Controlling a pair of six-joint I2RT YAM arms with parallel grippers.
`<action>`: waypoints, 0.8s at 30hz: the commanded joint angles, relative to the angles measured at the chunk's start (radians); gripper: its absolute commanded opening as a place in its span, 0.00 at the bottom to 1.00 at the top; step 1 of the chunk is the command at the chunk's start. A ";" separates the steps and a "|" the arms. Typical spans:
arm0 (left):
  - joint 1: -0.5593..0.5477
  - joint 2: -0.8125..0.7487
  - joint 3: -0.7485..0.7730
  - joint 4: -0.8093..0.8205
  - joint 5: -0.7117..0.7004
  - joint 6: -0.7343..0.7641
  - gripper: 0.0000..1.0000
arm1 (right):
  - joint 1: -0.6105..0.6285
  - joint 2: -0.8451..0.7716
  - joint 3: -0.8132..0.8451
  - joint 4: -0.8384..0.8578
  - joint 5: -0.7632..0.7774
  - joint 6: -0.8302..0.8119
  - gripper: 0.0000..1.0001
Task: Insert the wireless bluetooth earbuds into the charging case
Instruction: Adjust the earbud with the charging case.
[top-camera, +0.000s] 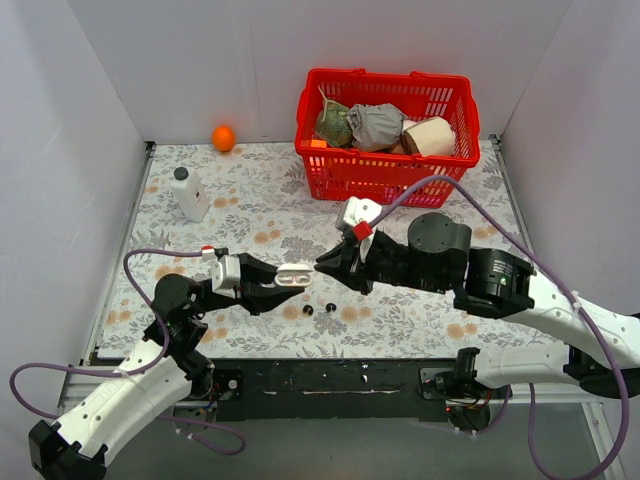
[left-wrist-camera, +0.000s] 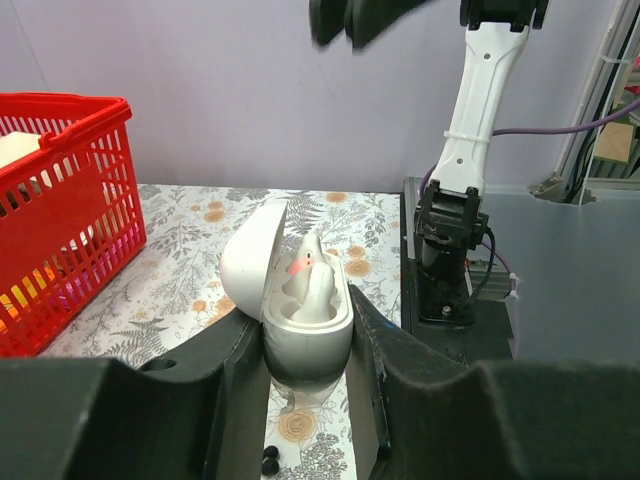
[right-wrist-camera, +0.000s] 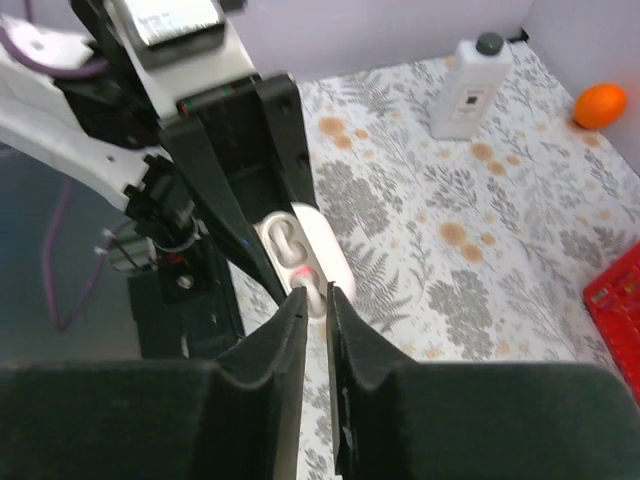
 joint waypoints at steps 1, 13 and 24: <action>0.000 0.006 0.005 -0.004 0.018 -0.003 0.00 | 0.002 0.058 0.106 0.012 -0.140 -0.003 0.13; -0.002 0.013 0.016 -0.027 0.037 -0.006 0.00 | 0.002 0.196 0.158 -0.074 -0.193 0.002 0.38; -0.001 0.020 0.014 -0.027 0.067 -0.008 0.00 | 0.003 0.196 0.132 -0.050 -0.093 -0.006 0.38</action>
